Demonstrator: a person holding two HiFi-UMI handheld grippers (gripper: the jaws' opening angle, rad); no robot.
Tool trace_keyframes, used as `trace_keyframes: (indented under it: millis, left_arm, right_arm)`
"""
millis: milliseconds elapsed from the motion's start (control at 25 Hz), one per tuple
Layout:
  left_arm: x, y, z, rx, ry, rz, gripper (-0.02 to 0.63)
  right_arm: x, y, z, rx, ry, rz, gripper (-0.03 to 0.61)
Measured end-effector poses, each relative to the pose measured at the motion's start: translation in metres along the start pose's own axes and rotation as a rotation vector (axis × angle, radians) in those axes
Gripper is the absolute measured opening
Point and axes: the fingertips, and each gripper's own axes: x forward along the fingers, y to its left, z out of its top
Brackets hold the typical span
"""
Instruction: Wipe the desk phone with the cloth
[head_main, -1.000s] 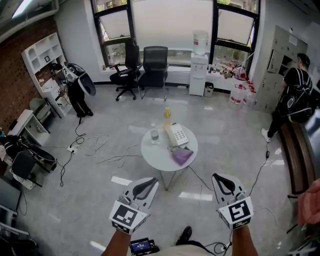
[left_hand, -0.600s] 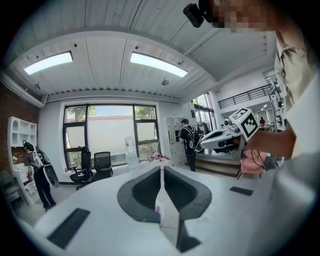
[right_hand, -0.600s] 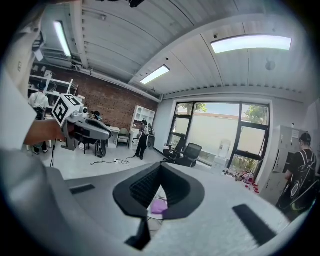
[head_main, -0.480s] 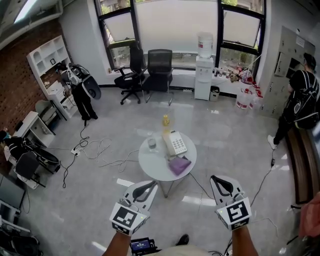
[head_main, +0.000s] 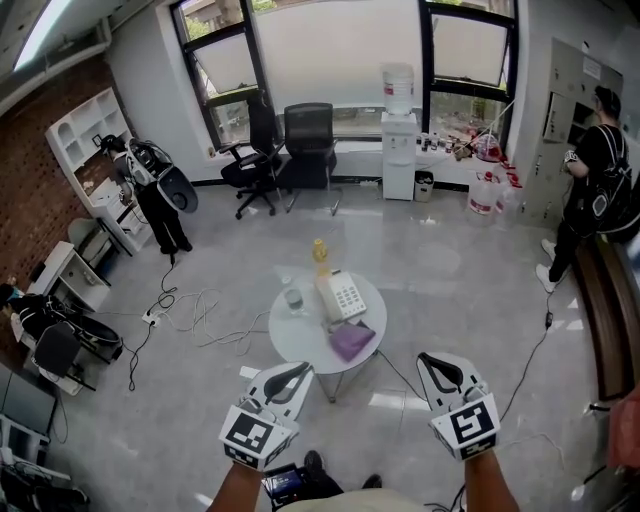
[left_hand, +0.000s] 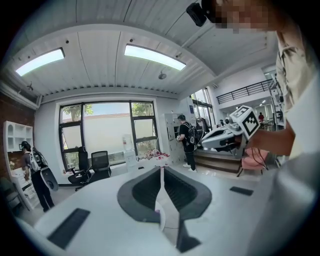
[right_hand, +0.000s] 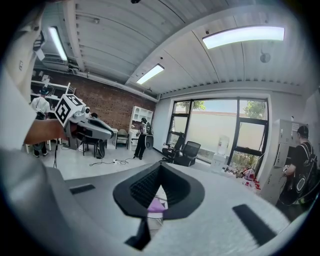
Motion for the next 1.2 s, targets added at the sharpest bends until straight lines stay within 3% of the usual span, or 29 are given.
trace_keyframes:
  millis: [640,1200]
  left_arm:
    - [0.121,0.095,-0.019,0.010,-0.004,-0.171,0.021]
    - [0.194,0.195,-0.062,-0.013,0.056,-0.246,0.021]
  right_arm:
    - [0.103,-0.026,0.004,0.022,0.065,-0.105,-0.008]
    - [0.239,-0.031,-0.003,0.076,0.153,-0.078,-0.007]
